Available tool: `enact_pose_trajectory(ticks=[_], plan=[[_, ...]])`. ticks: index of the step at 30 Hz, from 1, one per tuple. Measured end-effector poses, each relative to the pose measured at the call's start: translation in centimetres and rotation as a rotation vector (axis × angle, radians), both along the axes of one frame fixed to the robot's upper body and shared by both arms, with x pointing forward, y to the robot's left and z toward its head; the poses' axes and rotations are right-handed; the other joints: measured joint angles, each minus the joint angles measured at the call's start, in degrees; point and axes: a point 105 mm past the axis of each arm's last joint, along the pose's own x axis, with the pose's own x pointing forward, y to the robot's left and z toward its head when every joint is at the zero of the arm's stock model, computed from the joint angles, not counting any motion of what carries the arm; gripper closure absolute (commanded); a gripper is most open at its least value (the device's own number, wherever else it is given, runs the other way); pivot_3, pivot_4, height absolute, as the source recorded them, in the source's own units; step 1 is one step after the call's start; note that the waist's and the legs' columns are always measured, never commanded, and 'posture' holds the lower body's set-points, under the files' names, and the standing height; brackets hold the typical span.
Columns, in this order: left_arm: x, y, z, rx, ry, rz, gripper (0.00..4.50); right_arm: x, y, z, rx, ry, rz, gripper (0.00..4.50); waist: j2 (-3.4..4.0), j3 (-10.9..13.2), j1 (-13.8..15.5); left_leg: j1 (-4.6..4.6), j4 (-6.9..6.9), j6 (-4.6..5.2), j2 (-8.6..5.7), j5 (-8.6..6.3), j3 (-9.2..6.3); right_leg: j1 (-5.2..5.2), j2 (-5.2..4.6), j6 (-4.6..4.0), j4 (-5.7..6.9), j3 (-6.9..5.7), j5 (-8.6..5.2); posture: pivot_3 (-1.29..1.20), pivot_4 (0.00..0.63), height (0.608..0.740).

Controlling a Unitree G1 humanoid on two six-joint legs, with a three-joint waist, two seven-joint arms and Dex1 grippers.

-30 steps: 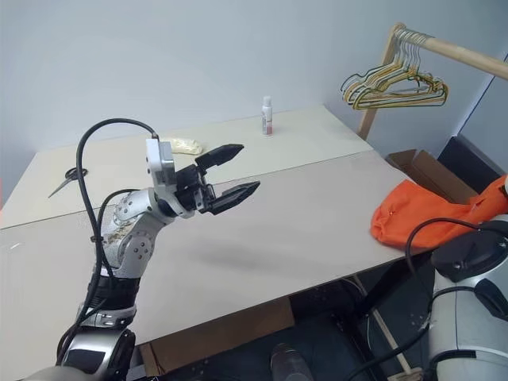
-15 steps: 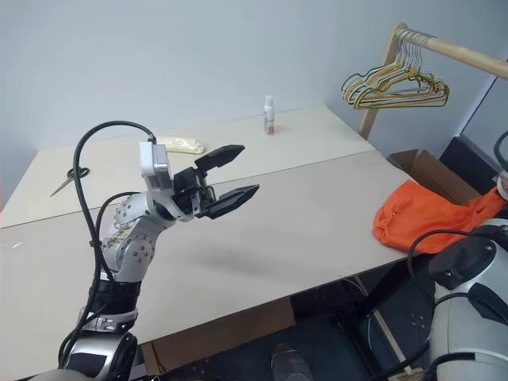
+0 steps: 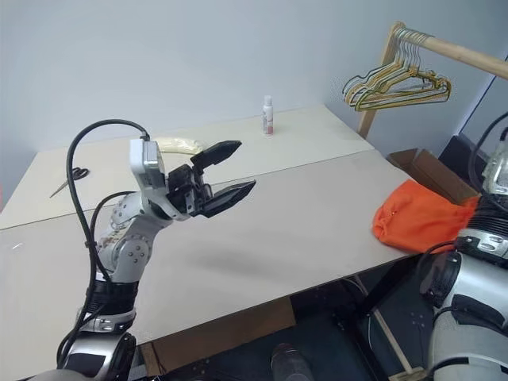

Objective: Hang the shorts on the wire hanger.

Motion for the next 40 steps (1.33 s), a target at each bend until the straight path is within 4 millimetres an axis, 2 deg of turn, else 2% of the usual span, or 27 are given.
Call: enact_pose_trajectory(ticks=[2, 5, 7, 10, 15, 17, 23, 26, 30, 33, 40], plan=[[0.1, 0.0, 0.0, -0.005, 0.005, 0.007, 0.0, 0.6, 1.2, 1.5, -0.106, -0.019, 0.035, 0.02, -0.01, 0.0, 0.11, 0.0, 0.0, 0.0, 0.0, 0.0, -0.01, 0.01, 0.0, 0.01, 0.0, 0.0, 0.01, -0.09, 0.0, 0.74], [0.4, 0.6, -0.2, 0.021, 0.008, 0.044, 0.0, 2.7, 3.5, 2.1, -0.224, 0.0, 0.176, 0.02, -0.03, -0.01, 0.15, 0.03, 0.0, 0.0, 0.0, 0.0, 0.02, 0.02, 0.01, 0.02, 0.0, 0.05, 0.03, -0.06, 0.0, 0.74], [0.7, 1.2, -0.7, 0.061, 0.02, 0.091, 0.0, 4.6, 5.7, 1.1, -0.213, 0.016, 0.339, 0.02, -0.03, -0.01, 0.23, 0.05, 0.0, 0.0, 0.01, 0.0, 0.01, 0.03, 0.03, 0.02, 0.01, 0.06, 0.05, -0.05, 0.0, 0.74], [1.0, 2.5, -1.6, 0.114, 0.058, 0.151, 0.0, 6.5, 8.9, -0.3, -0.227, 0.059, 0.521, 0.02, -0.03, -0.01, 0.9, 0.04, -0.01, 0.01, 0.03, 0.0, -0.02, -0.01, 0.05, 0.02, 0.03, 0.05, 0.06, 0.0, 0.0, 0.74], [0.4, 5.0, -2.6, 0.176, 0.084, 0.242, 0.0, 7.9, 13.8, -3.2, -0.203, 0.112, 0.842, 0.02, -0.06, 0.01, 3.57, -0.04, 0.0, 0.08, 0.04, -0.04, -0.05, -0.05, 0.02, 0.0, -0.04, 0.01, 0.08, 0.07, 0.0, 0.74], [-0.1, 6.1, -3.1, 0.198, 0.102, 0.284, 0.0, 8.1, 16.0, -5.1, -0.199, 0.159, 0.987, 0.02, -0.1, 0.01, 5.23, -0.02, 0.02, 0.12, 0.03, -0.07, -0.03, -0.1, 0.0, -0.05, -0.05, -0.01, 0.11, 0.1, 0.0, 0.74], [-1.0, 7.4, -5.0, 0.279, 0.152, 0.347, 0.0, 7.1, 20.9, -9.8, -0.161, 0.34, 1.388, 0.02, -0.2, 0.04, 10.37, 0.07, 0.06, 0.14, 0.04, -0.08, 0.02, -0.22, -0.02, -0.38, -0.11, -0.18, 0.31, 0.15, 0.0, 0.74], [-1.6, 7.9, -5.9, 0.312, 0.178, 0.371, 0.0, 5.1, 23.1, -11.8, -0.172, 0.417, 1.559, 0.02, -0.32, 0.0, 12.52, 0.0, 0.05, 0.23, 0.09, -0.13, 0.1, -0.22, -0.02, -0.46, -0.15, -0.39, 0.27, 0.15, 0.0, 0.74], [-1.8, 8.5, -7.1, 0.368, 0.201, 0.408, 0.0, 3.2, 25.0, -14.9, -0.207, 0.522, 1.693, 0.02, -0.4, -0.01, 14.17, -0.03, 0.05, 0.23, 0.08, -0.14, 0.18, -0.22, -0.04, -0.55, -0.15, -0.53, 0.23, 0.18, 0.0, 0.74], [-2.0, 8.6, -7.9, 0.389, 0.219, 0.419, 0.0, 2.3, 25.6, -17.1, -0.197, 0.598, 1.743, 0.02, -0.55, 0.04, 15.09, -0.04, 0.08, 0.23, 0.07, -0.14, 0.18, -0.23, -0.05, -0.57, -0.11, -0.58, 0.23, 0.19, 0.0, 0.74], [-1.9, 8.5, -8.2, 0.415, 0.209, 0.425, 0.0, 2.2, 25.8, -17.3, -0.237, 0.609, 1.74, 0.02, -0.91, 0.02, 15.98, -0.01, 0.09, 0.23, 0.09, -0.14, 0.15, -0.21, -0.02, -0.63, -0.07, -0.65, 0.23, 0.19, 0.0, 0.74]])
